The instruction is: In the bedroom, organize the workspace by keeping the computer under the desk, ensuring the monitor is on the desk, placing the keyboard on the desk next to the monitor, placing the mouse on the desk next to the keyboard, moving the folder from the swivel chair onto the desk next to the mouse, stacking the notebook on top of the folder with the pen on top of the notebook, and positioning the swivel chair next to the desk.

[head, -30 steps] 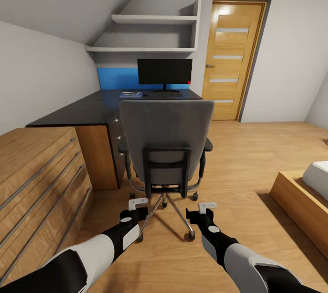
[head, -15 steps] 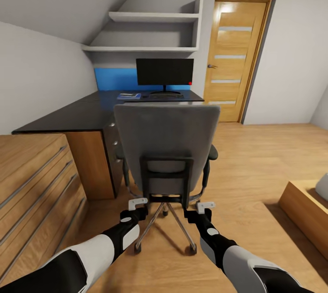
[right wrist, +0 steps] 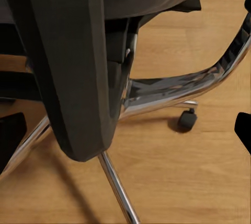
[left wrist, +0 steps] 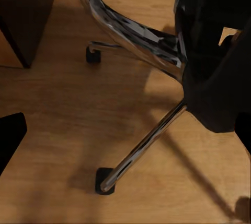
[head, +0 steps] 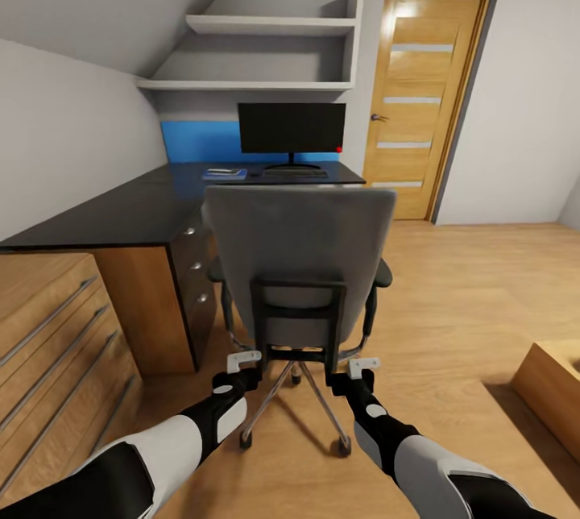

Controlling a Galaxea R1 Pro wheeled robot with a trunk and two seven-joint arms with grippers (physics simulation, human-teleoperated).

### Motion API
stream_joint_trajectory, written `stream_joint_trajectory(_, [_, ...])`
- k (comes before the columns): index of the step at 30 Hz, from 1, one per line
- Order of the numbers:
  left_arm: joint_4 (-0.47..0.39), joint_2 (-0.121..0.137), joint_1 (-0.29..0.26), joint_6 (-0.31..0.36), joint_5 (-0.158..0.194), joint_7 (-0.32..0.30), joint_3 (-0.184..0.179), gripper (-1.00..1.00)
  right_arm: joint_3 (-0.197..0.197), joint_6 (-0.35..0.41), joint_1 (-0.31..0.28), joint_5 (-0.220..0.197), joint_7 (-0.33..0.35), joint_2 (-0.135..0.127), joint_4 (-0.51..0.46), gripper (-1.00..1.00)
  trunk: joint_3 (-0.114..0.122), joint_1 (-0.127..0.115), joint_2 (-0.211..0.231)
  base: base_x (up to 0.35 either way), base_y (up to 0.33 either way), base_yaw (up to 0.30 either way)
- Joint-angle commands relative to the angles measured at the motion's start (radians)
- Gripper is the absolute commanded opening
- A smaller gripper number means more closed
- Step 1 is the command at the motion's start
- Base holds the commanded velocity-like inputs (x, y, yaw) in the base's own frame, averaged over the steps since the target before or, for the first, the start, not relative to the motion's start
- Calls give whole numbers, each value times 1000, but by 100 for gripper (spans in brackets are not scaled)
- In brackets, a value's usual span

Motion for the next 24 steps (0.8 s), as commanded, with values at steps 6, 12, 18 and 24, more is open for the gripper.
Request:
stream_joint_trajectory(6, [0,0,-1,-3,5,4,-7,100,-16,-3,-1,9,-5,-1,0,100,-1,0,0,320,0,0])
stream_joint_trajectory(12, [0,0,-1,-3,5,5,-7,100,-16,-3,-1,9,-6,-2,-1,100,-1,0,0,320,0,0])
stream_joint_trajectory(18, [0,0,-1,-4,5,4,-6,100,-16,-3,-1,9,-7,-2,-1,100,-1,0,0,320,0,61])
stream_joint_trajectory(24, [0,0,-1,-4,5,4,-6,100,-16,-3,-1,9,-7,-3,-1,100,-1,0,0,312,-41,95])
